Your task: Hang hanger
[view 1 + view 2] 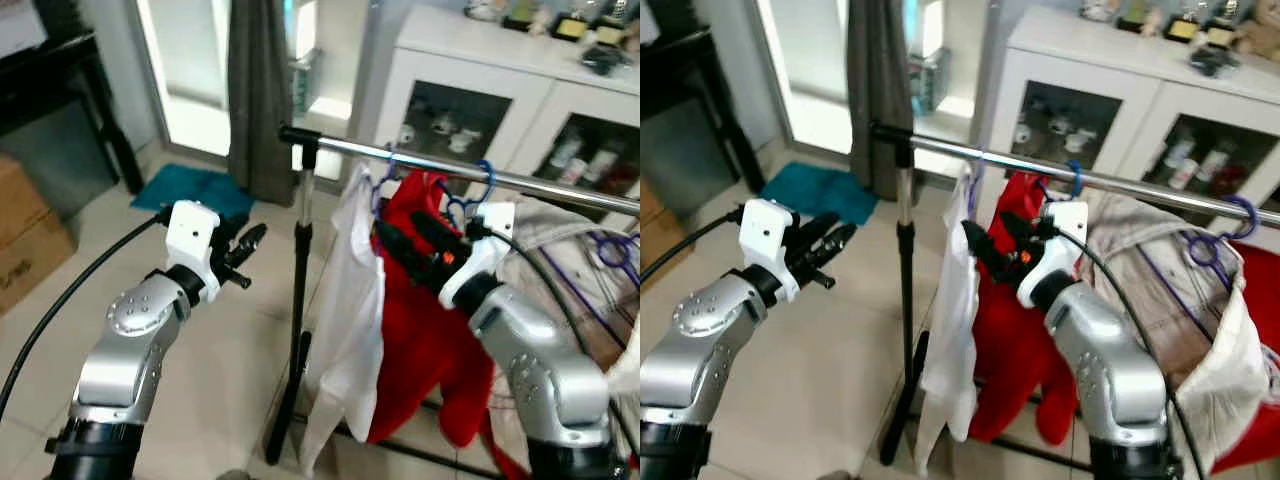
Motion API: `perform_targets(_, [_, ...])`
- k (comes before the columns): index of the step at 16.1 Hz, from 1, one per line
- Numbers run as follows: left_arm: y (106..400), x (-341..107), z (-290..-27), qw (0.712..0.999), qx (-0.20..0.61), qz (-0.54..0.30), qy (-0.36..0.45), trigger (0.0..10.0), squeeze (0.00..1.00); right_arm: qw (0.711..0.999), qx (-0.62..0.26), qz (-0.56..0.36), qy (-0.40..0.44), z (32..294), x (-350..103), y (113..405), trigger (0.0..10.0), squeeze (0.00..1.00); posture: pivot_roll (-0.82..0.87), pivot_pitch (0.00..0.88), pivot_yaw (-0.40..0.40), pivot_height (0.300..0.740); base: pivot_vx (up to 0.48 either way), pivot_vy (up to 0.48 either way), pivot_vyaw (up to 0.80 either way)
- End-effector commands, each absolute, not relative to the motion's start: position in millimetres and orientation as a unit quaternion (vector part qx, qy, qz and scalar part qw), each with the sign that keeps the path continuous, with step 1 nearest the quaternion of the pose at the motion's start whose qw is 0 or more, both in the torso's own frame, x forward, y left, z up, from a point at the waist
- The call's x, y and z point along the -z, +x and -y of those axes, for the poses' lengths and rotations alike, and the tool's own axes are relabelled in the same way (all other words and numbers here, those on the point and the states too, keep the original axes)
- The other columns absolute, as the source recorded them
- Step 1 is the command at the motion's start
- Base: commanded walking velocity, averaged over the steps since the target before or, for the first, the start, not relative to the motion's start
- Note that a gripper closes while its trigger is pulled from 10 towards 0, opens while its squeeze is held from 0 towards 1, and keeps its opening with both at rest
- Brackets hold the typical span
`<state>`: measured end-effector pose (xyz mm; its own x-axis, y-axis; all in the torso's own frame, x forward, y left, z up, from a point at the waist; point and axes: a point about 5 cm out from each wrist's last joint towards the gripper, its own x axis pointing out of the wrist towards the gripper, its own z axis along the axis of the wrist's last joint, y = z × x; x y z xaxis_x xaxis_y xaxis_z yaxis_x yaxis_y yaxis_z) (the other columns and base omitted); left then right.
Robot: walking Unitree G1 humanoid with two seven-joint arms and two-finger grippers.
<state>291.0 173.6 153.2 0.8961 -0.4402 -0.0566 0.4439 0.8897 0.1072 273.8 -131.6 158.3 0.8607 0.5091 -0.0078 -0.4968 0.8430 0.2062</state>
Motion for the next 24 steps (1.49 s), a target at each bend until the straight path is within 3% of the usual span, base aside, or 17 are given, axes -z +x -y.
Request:
perform_targets(1, [290.5,-153.4,-170.3,0.972,0.228,-0.012,0.062,10.0,0.0,0.961,-0.261,-0.025,0.09,131.5,-160.5,273.7,10.0,1.0,0.0,0.0,-0.06,0.74,0.0,-0.48,0.8])
perform_targets(5, [292.1,-151.1,-166.6,0.969,0.229,-0.019,0.087,10.0,0.0,0.964,-0.247,-0.003,0.099,124.1,-162.2,273.4,10.0,1.0,0.01,0.0,-0.053,0.74,0.0,-0.48,0.6])
perform_targets(7, [292.2,-146.9,-164.6,0.963,0.247,-0.028,0.099,10.0,0.0,0.96,-0.253,0.033,0.114,131.0,-173.6,272.0,10.0,1.0,0.0,0.0,-0.049,0.74,0.0,0.0,0.0])
perform_targets(11, [288.0,-144.2,-159.7,0.955,0.277,-0.029,0.106,10.0,0.0,0.969,-0.235,0.054,0.061,138.9,-180.1,270.8,10.0,1.0,0.0,0.0,-0.045,0.74,0.0,0.0,0.0])
perform_targets(13, [286.0,-143.4,-158.3,0.95,0.293,-0.03,0.109,10.0,0.0,0.978,-0.203,0.023,0.029,150.8,-179.2,273.0,10.0,1.0,-0.01,0.0,-0.044,0.74,0.0,0.0,0.0])
perform_targets(17, [287.9,-150.1,-154.3,0.924,0.369,-0.027,0.1,10.0,0.0,0.977,-0.19,-0.097,-0.013,200.3,-176.3,269.6,10.0,1.0,-0.02,0.0,-0.041,0.74,0.0,0.0,0.0])
perform_targets(21, [285.9,-167.8,-148.0,0.88,0.468,-0.028,0.068,10.0,0.0,0.984,-0.131,-0.116,0.022,209.3,-177.1,292.2,10.0,1.0,-0.03,0.0,-0.036,0.74,0.0,0.0,0.0])
perform_targets(22, [285.8,-166.9,-146.5,0.872,0.483,-0.037,0.074,10.0,0.0,0.982,-0.147,-0.114,0.03,202.5,-178.5,298.7,10.0,0.0,-0.03,0.0,-0.029,0.74,0.0,0.0,0.0])
perform_targets(24, [287.1,-166.9,-141.1,0.857,0.506,-0.044,0.08,10.0,0.0,0.98,-0.139,-0.138,0.027,199.0,-177.5,313.1,10.0,0.0,-0.04,0.0,-0.033,0.74,0.0,0.0,0.0])
